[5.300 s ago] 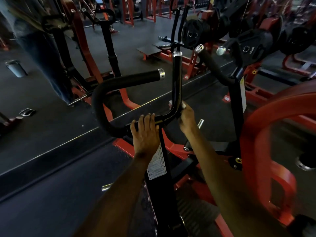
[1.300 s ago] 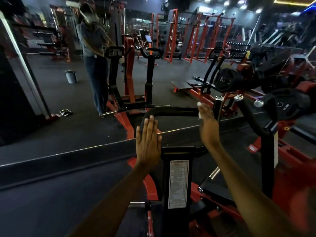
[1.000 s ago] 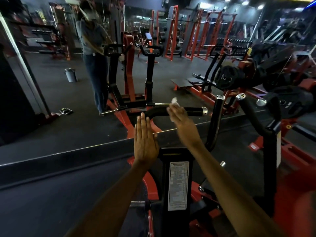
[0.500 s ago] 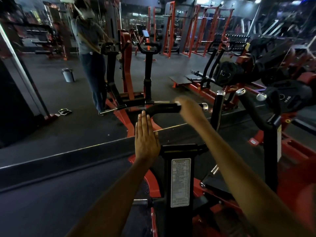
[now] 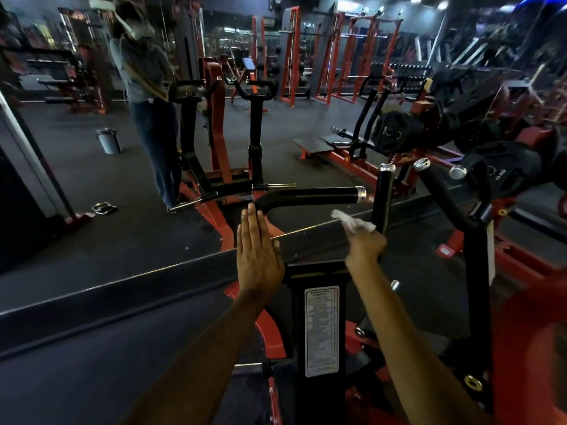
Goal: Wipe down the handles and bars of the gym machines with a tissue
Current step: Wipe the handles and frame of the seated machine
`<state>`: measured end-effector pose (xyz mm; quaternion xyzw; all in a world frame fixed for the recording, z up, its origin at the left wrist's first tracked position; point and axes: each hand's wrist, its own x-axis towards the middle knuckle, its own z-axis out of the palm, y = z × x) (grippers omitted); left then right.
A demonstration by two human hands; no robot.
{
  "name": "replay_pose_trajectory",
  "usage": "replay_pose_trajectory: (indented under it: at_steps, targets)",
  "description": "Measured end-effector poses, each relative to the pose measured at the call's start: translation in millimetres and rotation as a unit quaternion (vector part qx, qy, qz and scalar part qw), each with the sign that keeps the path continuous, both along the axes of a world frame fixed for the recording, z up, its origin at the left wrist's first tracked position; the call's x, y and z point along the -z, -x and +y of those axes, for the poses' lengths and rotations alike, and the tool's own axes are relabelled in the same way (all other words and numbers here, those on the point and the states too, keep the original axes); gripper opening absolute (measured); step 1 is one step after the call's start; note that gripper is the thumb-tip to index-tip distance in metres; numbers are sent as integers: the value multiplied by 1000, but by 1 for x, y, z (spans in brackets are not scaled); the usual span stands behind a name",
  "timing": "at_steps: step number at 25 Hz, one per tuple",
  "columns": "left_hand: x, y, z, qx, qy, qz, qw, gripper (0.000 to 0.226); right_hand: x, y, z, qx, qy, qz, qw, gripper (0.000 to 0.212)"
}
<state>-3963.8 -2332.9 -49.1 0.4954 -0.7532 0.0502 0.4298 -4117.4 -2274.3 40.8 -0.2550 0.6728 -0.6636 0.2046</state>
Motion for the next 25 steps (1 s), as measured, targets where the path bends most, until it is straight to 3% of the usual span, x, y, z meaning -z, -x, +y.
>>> replay_pose_trajectory:
  at_steps: [2,5,6,7,8,12,13,17,20,21,22,24,25]
  targets:
    - [0,0,2,0,0,-1,1000,62,-43,-19,6,-35,-37,-94,994,38]
    - [-1,-1,1,-1,2,-2,1000,60,-68,-61,-18,-110,8,-275,955,36]
    - [0,-2,2,1,-1,-4,1000,61,-55,-69,-33,-116,-28,-279,953,34]
    - [0,-2,2,2,-6,-7,1000,61,-51,-78,-30,-110,-57,-226,966,33]
    - [0,-3,2,5,-9,-8,1000,61,-46,-76,-33,-99,-44,-235,966,33]
    - [1,-2,0,14,5,-1,1000,59,-50,-26,-32,-74,88,-371,922,34]
    - [1,-1,0,15,9,1,1000,59,-52,-26,-32,-48,88,-378,920,34]
    - [0,-2,1,4,3,0,1000,62,-46,-86,-38,-94,27,-393,914,33]
    - [3,-2,1,9,5,3,1000,61,-52,-79,-27,-139,-9,-237,962,24]
    - [3,-2,0,11,10,6,1000,60,-47,-63,-27,-86,32,-143,985,21]
    - [3,-1,-1,13,11,11,1000,60,-39,-46,-25,-21,64,16,998,22]
    - [2,-1,-1,14,10,12,1000,62,-14,-30,-23,40,54,349,935,37]
    - [3,-1,-1,16,10,11,1000,62,3,-31,-27,16,46,444,895,44]
